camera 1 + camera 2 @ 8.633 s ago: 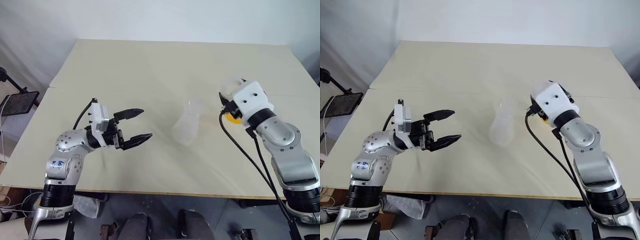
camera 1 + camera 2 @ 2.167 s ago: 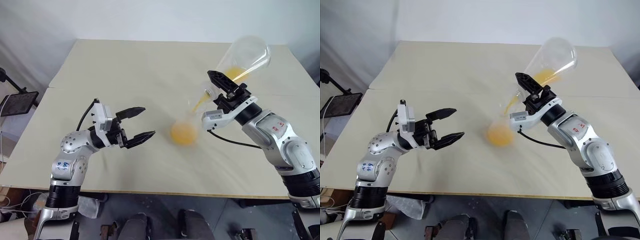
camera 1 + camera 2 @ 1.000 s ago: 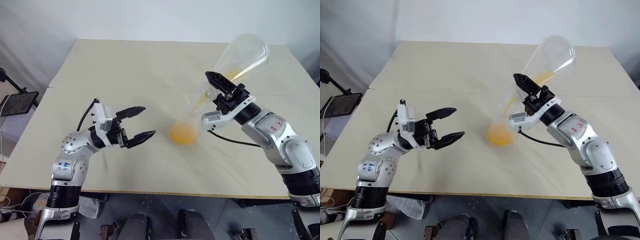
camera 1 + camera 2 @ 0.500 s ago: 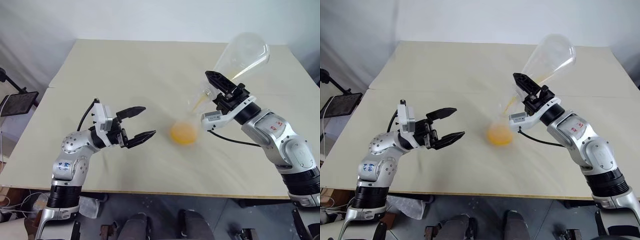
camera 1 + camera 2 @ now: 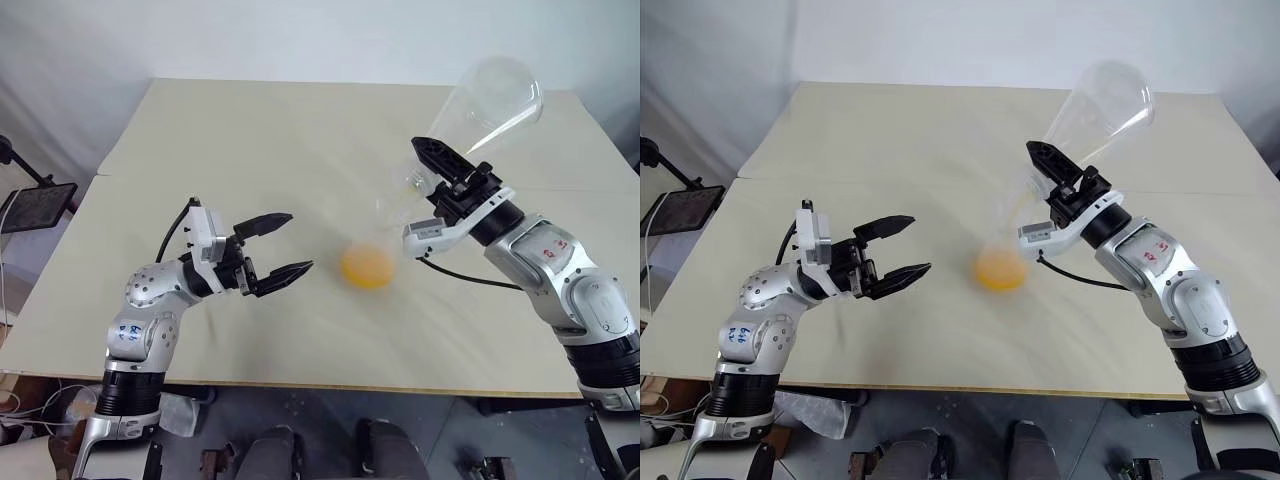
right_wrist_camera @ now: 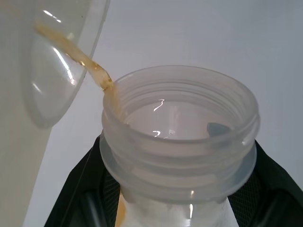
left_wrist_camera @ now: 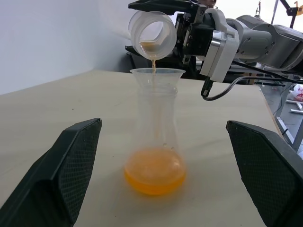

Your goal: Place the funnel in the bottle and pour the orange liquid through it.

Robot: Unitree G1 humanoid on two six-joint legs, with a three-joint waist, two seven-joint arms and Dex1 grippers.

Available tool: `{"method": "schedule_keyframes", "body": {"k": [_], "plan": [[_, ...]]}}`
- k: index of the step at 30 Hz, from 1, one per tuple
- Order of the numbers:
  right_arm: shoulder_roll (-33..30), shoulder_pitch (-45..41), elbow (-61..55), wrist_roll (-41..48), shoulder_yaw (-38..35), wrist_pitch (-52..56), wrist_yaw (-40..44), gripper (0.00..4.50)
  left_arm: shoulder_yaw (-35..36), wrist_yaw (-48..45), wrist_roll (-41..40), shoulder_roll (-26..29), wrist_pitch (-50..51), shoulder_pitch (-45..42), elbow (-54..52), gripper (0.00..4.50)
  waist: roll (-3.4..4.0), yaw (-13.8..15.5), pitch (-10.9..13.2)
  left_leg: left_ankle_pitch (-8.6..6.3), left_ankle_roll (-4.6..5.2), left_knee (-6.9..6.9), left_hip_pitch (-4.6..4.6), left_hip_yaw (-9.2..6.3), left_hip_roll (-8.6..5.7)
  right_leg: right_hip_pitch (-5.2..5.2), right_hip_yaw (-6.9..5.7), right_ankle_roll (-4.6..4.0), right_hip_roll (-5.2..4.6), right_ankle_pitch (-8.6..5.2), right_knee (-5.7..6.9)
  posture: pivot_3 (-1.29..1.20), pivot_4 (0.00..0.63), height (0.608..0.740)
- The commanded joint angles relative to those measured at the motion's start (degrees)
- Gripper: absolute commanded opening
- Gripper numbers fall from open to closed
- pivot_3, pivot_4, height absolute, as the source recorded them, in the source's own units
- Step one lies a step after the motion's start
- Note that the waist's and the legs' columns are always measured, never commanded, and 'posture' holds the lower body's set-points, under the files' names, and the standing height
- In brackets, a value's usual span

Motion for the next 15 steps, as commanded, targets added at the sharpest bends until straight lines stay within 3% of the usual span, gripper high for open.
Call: {"method": "schedule_keyframes", "body": {"k": [1,15], "plan": [[-0.97,-1.02,-1.95,0.6,-2.63,0.14,-1.25,2.49,-0.03,0.03,0.03,-0.14,-1.16,-0.64,-0.74,4.5,0.0,0.0,0.0,0.0,0.0,0.0,0.0,0.0,0.0,0.0,0.0,0.0,0.0,0.0,0.0,0.0,0.15,0.74],[-0.25,-0.6,-1.93,2.58,-3.19,0.88,-0.42,2.49,0.11,-0.2,-0.05,0.16,-0.99,-1.01,-0.5,4.5,0.0,0.0,0.0,0.0,0.0,0.0,0.0,0.0,0.0,0.0,0.0,0.0,0.0,0.0,0.0,0.0,0.15,0.74]]}}
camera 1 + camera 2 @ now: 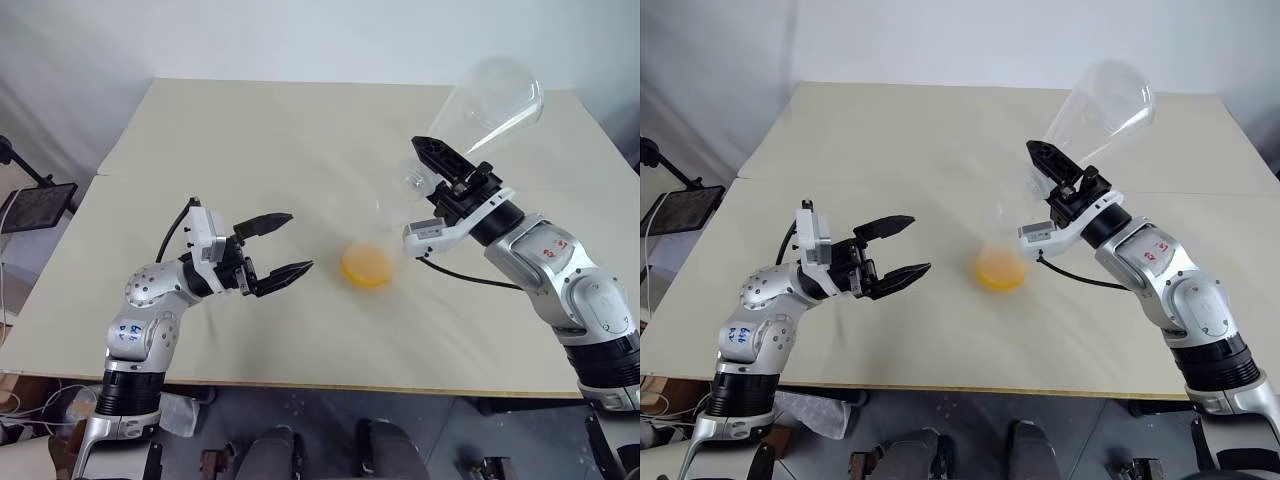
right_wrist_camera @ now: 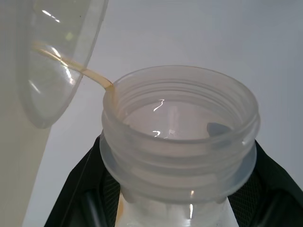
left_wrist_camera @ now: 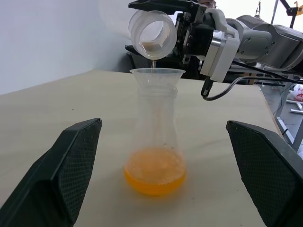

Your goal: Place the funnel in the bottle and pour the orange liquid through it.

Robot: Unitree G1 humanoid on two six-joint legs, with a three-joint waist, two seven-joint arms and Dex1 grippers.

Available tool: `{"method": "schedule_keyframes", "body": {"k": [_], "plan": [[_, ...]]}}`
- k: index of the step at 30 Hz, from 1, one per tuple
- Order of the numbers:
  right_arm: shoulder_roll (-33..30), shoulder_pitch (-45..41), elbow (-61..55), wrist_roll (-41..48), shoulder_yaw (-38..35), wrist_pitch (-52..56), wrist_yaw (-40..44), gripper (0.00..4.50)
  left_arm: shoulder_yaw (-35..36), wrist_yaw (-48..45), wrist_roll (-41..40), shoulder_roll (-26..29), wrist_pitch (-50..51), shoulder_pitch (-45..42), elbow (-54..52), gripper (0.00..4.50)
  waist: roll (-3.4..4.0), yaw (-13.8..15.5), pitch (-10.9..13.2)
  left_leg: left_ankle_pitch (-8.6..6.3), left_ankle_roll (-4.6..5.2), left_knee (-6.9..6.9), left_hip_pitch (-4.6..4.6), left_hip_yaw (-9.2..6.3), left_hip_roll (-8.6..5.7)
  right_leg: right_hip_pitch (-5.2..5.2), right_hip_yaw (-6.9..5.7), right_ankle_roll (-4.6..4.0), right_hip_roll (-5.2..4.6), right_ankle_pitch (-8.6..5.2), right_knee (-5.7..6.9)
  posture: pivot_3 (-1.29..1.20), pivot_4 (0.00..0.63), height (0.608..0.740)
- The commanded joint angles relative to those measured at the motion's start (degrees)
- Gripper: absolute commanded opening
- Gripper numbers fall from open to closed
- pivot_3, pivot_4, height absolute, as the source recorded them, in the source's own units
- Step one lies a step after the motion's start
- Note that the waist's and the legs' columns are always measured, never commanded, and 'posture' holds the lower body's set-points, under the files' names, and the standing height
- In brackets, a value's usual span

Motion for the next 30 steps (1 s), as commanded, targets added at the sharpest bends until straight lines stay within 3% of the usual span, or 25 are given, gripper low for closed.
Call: {"method": "schedule_keyframes", "body": {"k": [1,9,15,20,25,30], "plan": [[0.18,-0.38,-2.03,4.13,-3.61,1.12,0.53,2.49,0.14,-0.18,-0.08,0.17,-0.96,-0.97,-0.48,4.5,0.0,0.0,0.0,0.0,0.0,0.0,0.0,0.0,0.0,0.0,0.0,0.0,0.0,0.0,0.0,0.0,0.15,0.74],[6.87,1.77,-7.97,22.16,-7.47,9.98,11.85,2.49,0.27,-1.06,-0.02,0.67,-0.93,-1.55,0.47,4.5,-0.01,0.01,0.01,0.0,0.0,0.0,0.0,-0.01,0.02,0.02,-0.01,0.0,-0.01,0.0,0.0,0.0,0.15,0.74],[16.53,1.25,-13.24,38.22,-16.41,31.67,17.37,2.49,0.31,-2.02,-0.02,1.37,-0.8,-2.25,1.33,4.5,-0.01,0.15,0.01,0.0,0.01,0.03,0.0,-0.04,0.01,0.03,-0.01,0.0,-0.02,0.0,0.05,0.0,0.15,0.74],[18.72,0.17,-13.75,49.28,-25.02,43.26,17.88,2.49,0.32,-2.32,-0.03,1.59,-0.69,-2.7,1.76,4.5,-0.01,0.17,0.0,0.0,0.02,0.01,-0.01,-0.12,-0.05,0.04,0.02,0.0,-0.08,0.0,0.06,0.0,0.15,0.74],[20.31,2.63,-4.4,64.2,-42.18,49.35,16.25,2.49,-0.09,-2.68,0.14,1.47,-0.72,-3.07,2.29,4.5,-0.01,0.36,0.0,0.0,0.02,-0.03,0.0,-0.11,-0.05,0.04,0.03,0.0,-0.06,0.0,0.07,0.0,0.15,0.74],[18.27,4.16,5.34,66.86,-43.09,45.72,15.71,2.49,-0.51,-3.13,0.44,1.02,-1.18,-3.95,3.47,4.5,0.02,-0.22,0.02,0.01,0.06,-0.09,0.04,0.0,-0.1,0.01,0.08,0.0,-0.06,0.0,0.07,0.0,0.15,0.74]]}}
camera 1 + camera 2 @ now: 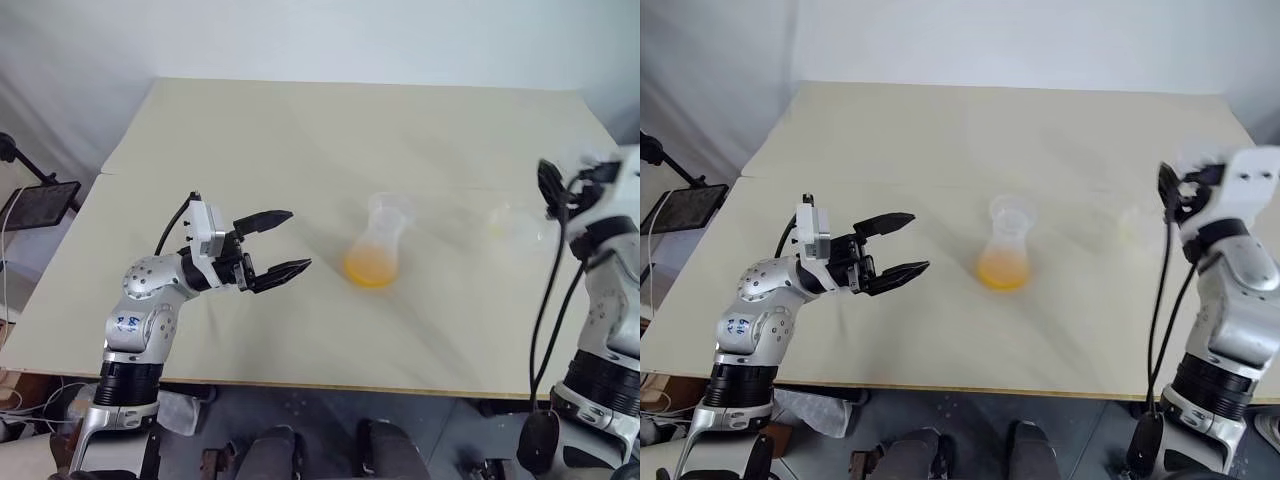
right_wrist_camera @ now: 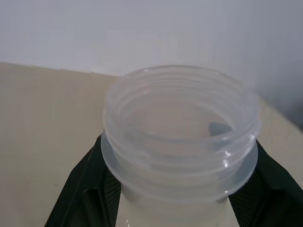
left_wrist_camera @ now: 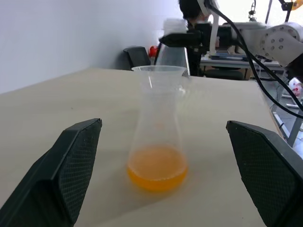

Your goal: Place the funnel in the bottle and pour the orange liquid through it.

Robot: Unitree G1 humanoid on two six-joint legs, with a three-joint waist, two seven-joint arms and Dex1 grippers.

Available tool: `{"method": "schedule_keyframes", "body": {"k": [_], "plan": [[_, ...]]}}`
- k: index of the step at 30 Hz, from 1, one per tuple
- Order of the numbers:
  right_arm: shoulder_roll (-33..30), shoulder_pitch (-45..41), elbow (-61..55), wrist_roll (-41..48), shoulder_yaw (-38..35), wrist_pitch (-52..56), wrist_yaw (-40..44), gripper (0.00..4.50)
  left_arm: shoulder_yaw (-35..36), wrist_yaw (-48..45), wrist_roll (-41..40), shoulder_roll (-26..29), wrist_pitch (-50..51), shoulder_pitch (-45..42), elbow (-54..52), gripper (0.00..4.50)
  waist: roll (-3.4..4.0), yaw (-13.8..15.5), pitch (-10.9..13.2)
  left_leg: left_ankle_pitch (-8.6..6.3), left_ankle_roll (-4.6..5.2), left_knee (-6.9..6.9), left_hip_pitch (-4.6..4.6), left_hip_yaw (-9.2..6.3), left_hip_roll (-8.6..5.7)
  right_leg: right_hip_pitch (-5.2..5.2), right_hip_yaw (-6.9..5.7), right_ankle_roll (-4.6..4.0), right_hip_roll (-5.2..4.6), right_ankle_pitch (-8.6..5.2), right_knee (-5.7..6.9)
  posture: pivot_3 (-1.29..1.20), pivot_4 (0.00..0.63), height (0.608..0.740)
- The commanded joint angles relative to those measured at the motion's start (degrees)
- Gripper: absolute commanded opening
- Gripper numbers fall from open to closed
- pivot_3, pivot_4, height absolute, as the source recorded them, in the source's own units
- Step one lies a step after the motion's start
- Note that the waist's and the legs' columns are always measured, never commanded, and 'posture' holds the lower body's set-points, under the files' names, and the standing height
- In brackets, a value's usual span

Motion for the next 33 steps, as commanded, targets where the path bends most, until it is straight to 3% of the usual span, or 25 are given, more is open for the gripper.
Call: {"method": "schedule_keyframes", "body": {"k": [1,5,11,23,27,33], "plan": [[-2.58,-0.15,3.67,1.23,-0.21,-4.26,-1.1,2.49,-0.16,-0.42,0.17,-0.14,-1.24,-1.29,-0.72,4.5,0.08,-0.23,0.04,0.0,0.0,-0.03,0.01,0.08,0.03,-0.03,0.0,0.0,0.01,0.0,0.0,0.0,0.15,0.74],[-3.19,-0.12,6.91,2.69,-0.1,-6.81,-2.35,2.49,-0.13,-0.37,0.15,-0.19,-1.34,-1.35,-0.72,4.5,0.15,-0.25,0.07,0.03,-0.02,-0.08,0.04,0.1,0.1,-0.06,0.02,0.0,0.0,0.0,0.02,0.0,0.15,0.74],[-5.12,0.42,7.37,5.47,0.21,-7.43,-1.68,4.46,-0.06,-0.25,0.13,-0.03,-1.17,-1.26,-0.96,4.5,0.16,0.09,0.07,0.03,-0.02,-0.05,0.03,0.09,0.07,-0.04,0.08,0.0,-0.02,0.0,0.01,0.0,0.15,0.74],[-15.49,10.29,2.69,14.53,-3.64,-5.74,7.72,4.46,0.3,-2.29,0.1,1.66,-1.16,-0.15,0.11,4.5,0.16,0.38,0.08,0.04,0.0,-0.05,-0.02,-0.01,0.06,0.0,0.1,0.01,-0.08,0.01,-0.06,0.0,0.15,0.74],[-16.35,16.47,0.57,20.41,-7.36,-7.76,15.62,4.46,0.31,-2.64,0.18,1.98,-1.46,-0.27,1.0,4.5,0.15,0.54,0.08,0.04,0.02,-0.03,0.0,-0.01,0.05,0.07,0.11,0.01,-0.08,0.01,-0.11,0.0,0.15,0.74],[-16.88,24.25,0.55,24.84,-11.0,-9.05,21.19,4.46,0.46,-2.59,0.54,2.39,-1.43,0.62,1.64,4.5,0.15,0.58,0.08,0.04,0.02,-0.03,0.02,0.02,0.07,0.1,0.15,0.03,-0.13,0.02,-0.18,0.0,0.15,0.74]]}}
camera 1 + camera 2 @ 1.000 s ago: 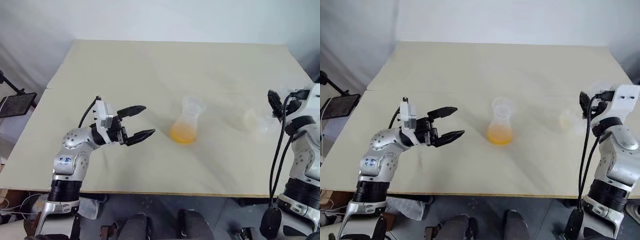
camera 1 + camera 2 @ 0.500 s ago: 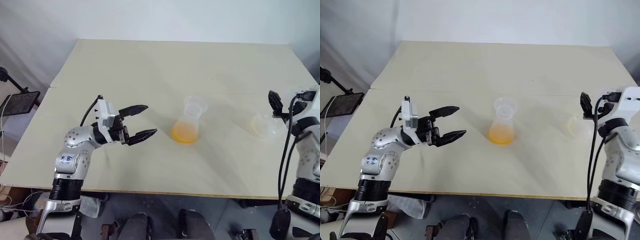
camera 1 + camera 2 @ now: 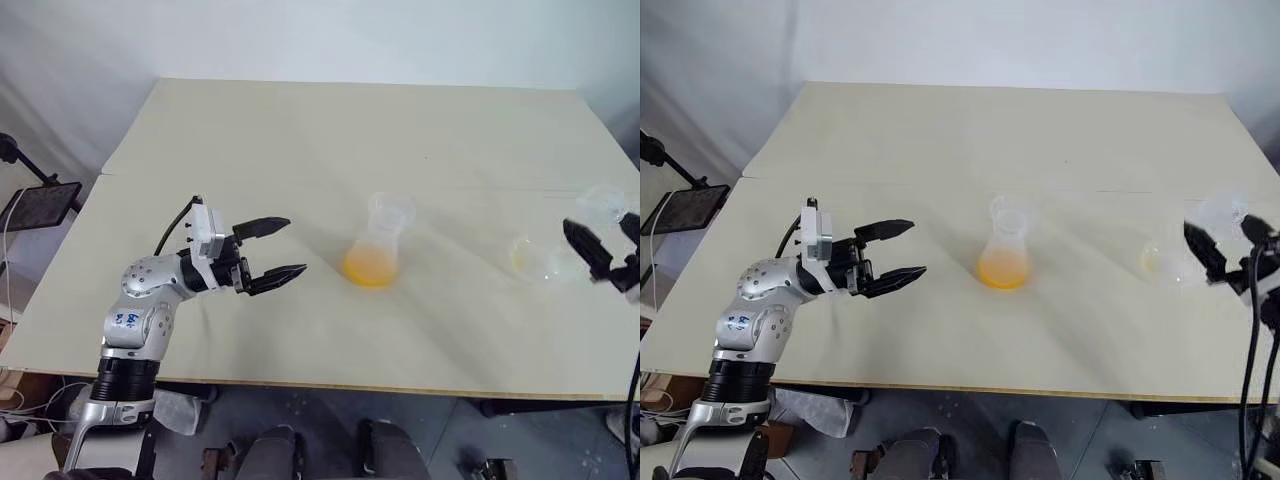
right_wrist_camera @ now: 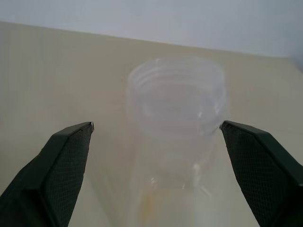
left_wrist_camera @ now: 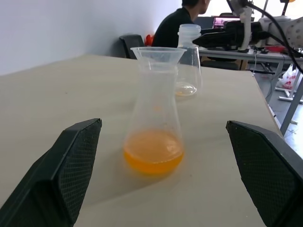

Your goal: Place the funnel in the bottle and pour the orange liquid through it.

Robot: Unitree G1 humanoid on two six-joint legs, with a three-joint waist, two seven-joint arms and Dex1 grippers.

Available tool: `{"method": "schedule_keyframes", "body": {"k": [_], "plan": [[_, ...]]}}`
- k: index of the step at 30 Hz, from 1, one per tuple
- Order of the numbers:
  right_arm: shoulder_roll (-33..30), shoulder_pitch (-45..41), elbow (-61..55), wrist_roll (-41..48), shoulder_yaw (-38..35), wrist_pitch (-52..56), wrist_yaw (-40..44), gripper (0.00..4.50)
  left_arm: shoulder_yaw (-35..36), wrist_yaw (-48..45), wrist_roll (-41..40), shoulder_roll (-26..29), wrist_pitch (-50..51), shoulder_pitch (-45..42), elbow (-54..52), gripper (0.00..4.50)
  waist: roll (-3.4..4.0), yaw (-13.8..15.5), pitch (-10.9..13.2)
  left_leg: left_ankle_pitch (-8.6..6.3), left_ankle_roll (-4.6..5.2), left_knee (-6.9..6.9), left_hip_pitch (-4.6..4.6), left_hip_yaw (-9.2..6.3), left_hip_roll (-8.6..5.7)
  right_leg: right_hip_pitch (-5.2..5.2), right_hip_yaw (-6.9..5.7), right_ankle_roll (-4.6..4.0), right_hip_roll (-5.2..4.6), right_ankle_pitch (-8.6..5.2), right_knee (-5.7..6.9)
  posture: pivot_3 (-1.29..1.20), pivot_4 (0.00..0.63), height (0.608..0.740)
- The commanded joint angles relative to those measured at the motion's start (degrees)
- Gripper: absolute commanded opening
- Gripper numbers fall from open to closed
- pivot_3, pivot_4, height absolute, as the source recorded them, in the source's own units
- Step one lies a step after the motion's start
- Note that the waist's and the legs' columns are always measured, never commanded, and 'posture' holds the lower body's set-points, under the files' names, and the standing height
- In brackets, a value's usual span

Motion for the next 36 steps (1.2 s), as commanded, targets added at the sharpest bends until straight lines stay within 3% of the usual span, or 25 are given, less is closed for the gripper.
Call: {"method": "schedule_keyframes", "body": {"k": [1,8,16,22,28,36], "plan": [[-1.46,2.14,-0.58,0.72,-2.82,-3.94,2.41,4.46,1.03,-0.16,0.09,0.6,-1.09,0.5,-0.61,4.5,0.0,0.01,0.0,0.0,0.0,0.0,0.0,0.0,0.01,0.0,0.0,0.0,-0.01,0.0,-0.01,0.0,0.15,0.74],[-0.7,6.46,-1.2,1.71,-3.43,-10.67,8.25,4.46,1.58,-0.81,-0.29,2.0,-0.17,2.02,-1.89,4.5,0.0,0.01,0.0,0.0,0.0,-0.01,0.02,0.0,0.02,0.0,0.01,0.0,-0.03,0.0,-0.04,0.0,0.15,0.74],[-3.02,17.46,-1.73,4.33,-4.48,-12.67,19.93,4.46,1.43,-2.25,-0.03,4.86,0.25,3.91,-2.59,4.5,0.0,0.84,0.0,-0.01,0.01,-0.05,0.01,-0.01,0.04,0.1,0.04,0.01,-0.07,0.01,-0.33,0.0,0.15,0.74],[-4.49,26.09,-14.38,8.2,-1.84,-10.65,27.62,4.46,1.78,-2.5,2.33,8.85,-0.45,7.54,-3.83,4.5,0.02,0.85,0.0,-0.03,-0.01,-0.17,0.06,-0.02,0.1,0.08,0.11,0.0,-0.09,0.01,-0.39,0.0,0.15,0.74],[-2.61,26.1,-25.6,7.9,7.37,-13.18,28.29,4.46,2.78,-0.63,4.32,10.42,-1.77,9.8,-3.85,4.5,0.0,0.86,0.01,-0.07,-0.07,-0.18,0.12,-0.03,0.14,0.07,0.18,0.0,-0.13,0.01,-0.59,0.0,0.15,0.74],[-1.19,23.76,-20.21,5.89,7.92,-17.62,27.02,4.46,4.38,1.65,5.37,10.15,-4.24,12.31,-5.47,4.5,-0.01,1.19,0.0,-0.08,-0.02,-0.22,0.07,-0.09,0.03,0.09,0.13,0.05,-0.19,0.03,-0.47,0.0,0.15,0.74]]}}
